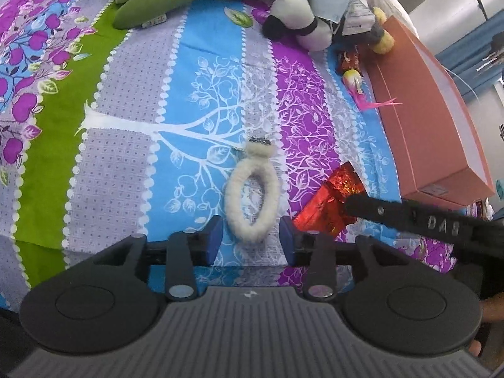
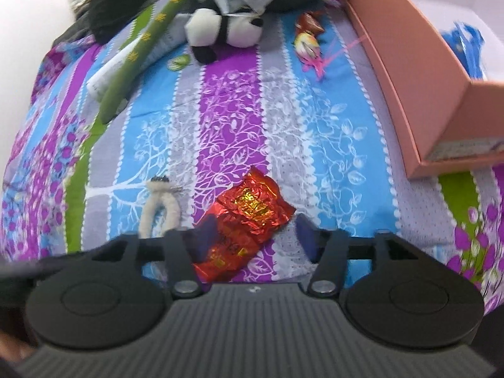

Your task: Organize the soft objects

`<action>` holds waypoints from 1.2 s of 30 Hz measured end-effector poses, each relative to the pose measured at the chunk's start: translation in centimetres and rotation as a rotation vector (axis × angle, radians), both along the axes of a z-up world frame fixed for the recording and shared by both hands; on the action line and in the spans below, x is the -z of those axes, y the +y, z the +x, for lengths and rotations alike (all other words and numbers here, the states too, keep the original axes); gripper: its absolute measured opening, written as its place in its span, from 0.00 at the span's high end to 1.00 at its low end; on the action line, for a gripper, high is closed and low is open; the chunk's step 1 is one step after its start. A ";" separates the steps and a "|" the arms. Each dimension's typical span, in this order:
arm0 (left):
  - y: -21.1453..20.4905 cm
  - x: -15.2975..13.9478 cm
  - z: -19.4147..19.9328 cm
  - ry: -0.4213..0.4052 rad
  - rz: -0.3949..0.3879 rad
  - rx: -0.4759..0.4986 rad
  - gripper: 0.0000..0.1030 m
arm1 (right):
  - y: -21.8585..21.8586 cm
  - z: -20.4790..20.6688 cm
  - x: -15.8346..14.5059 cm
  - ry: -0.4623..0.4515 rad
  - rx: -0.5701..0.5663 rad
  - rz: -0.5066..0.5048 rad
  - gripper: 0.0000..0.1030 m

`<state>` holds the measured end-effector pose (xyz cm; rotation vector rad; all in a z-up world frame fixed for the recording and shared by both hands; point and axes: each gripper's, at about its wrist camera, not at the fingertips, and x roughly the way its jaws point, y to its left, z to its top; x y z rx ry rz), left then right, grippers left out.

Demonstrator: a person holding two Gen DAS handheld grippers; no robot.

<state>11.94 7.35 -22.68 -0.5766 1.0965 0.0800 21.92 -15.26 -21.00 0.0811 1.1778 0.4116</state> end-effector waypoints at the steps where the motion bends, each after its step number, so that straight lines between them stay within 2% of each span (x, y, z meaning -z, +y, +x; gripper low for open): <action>1: 0.0 0.0 0.0 -0.001 -0.002 0.002 0.56 | 0.0 0.2 0.2 0.017 0.025 0.012 0.38; 5: -0.1 0.1 -0.2 -0.006 -0.001 0.002 0.56 | 0.4 0.5 0.8 0.068 0.106 0.048 0.38; 11: 0.4 -0.1 -0.8 -0.014 -0.002 -0.019 0.56 | 2.2 0.8 1.8 0.039 0.164 -0.023 0.35; 17: 0.6 -0.3 -0.8 -0.023 -0.006 -0.039 0.56 | 3.6 0.4 1.9 -0.047 0.083 -0.110 0.37; 21: 0.3 -0.2 -0.5 -0.022 -0.006 -0.034 0.51 | 3.1 0.5 1.6 -0.062 0.053 -0.095 0.38; 26: -0.2 0.1 0.4 -0.017 -0.002 -0.019 0.50 | 2.1 0.5 1.1 -0.091 0.000 -0.094 0.39; 35: -1.7 0.6 2.6 -0.038 0.102 0.038 0.50 | 0.8 0.0 0.3 -0.158 -0.131 -0.130 0.39; 36: -1.9 0.7 2.8 -0.042 0.117 0.042 0.50 | 0.7 0.0 0.3 -0.161 -0.139 -0.133 0.47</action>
